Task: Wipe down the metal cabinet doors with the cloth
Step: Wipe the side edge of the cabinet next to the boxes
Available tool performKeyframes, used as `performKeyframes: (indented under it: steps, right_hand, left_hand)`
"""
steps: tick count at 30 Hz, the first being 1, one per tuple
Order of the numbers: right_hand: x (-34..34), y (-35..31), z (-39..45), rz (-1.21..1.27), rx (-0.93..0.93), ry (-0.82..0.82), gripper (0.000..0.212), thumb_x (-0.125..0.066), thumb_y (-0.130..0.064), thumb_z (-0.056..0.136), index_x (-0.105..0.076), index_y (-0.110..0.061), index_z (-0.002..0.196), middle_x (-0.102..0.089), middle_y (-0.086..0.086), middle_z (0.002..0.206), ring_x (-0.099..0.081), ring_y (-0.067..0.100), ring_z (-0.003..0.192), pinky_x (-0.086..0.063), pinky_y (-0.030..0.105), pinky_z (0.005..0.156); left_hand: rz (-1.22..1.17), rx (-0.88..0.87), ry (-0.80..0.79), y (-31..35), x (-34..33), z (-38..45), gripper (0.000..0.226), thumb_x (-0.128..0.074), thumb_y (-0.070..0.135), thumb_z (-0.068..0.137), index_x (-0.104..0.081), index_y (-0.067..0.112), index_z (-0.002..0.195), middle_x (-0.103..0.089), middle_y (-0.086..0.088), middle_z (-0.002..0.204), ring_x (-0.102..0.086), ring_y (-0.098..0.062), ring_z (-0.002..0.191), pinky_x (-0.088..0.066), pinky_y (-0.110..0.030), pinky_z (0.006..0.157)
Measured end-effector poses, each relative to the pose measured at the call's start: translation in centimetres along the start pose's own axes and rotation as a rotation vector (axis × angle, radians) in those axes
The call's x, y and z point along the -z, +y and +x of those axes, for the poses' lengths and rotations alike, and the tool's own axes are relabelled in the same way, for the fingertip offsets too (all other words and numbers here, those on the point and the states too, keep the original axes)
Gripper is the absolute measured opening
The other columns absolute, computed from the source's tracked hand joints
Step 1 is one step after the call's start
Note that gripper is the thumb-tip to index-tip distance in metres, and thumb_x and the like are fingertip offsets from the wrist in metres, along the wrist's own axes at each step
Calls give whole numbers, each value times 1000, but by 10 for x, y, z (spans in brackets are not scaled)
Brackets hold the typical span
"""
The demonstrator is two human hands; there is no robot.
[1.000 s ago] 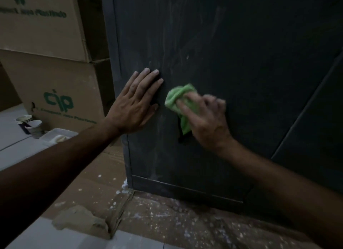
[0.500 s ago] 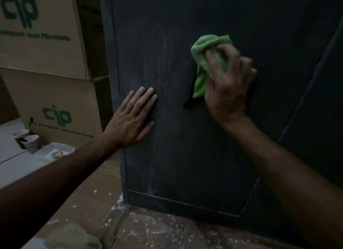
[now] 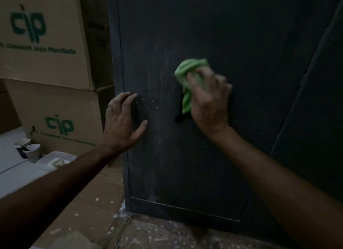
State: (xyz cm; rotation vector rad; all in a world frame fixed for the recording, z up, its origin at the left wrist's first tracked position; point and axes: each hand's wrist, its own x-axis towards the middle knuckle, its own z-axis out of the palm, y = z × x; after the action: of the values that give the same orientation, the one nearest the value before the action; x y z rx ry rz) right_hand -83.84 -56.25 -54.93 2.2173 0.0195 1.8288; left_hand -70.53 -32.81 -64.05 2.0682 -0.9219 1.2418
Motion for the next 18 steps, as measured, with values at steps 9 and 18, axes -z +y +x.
performKeyframes:
  steps: [9,18]
  right_hand:
    - [-12,-20,11,-20,58,-49,43,-60,-10,94,-65,-30,131,-59,6,138,-48,29,102,-35,40,80]
    - [-1,-10,-9,-129,1004,-588,44,-60,-25,93,-61,-26,136,-45,9,153,-50,31,120,-43,45,91]
  left_hand:
    - [189,-194,-134,-27,4,-7,93,-56,64,96,-26,9,165,-24,-18,169,-32,-41,152,-30,-52,126]
    - [136,-218,-78,-28,-5,-12,94,-60,60,95,-26,6,164,-23,-18,170,-27,-39,156,-27,-49,128]
